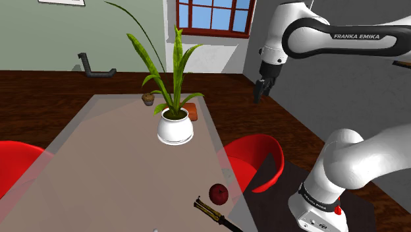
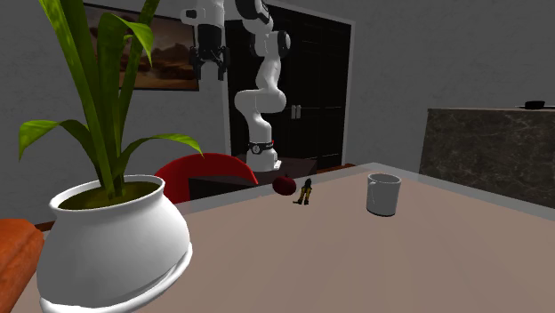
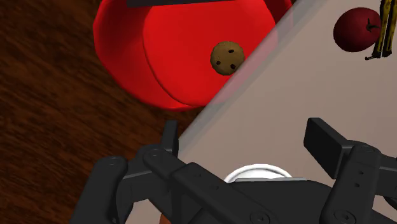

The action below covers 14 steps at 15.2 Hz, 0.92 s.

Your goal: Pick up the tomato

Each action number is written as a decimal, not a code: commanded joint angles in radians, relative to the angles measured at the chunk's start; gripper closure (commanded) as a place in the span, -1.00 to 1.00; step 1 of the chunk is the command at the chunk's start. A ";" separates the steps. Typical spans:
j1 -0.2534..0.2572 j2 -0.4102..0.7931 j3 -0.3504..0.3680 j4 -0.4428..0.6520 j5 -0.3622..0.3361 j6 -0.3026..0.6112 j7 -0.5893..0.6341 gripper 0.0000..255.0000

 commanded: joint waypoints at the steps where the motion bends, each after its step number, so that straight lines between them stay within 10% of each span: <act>1: 0.000 0.000 0.000 0.000 0.000 0.000 0.000 -1.00; 14: 0.205 0.395 -0.069 -0.004 0.143 0.223 -0.368 -1.00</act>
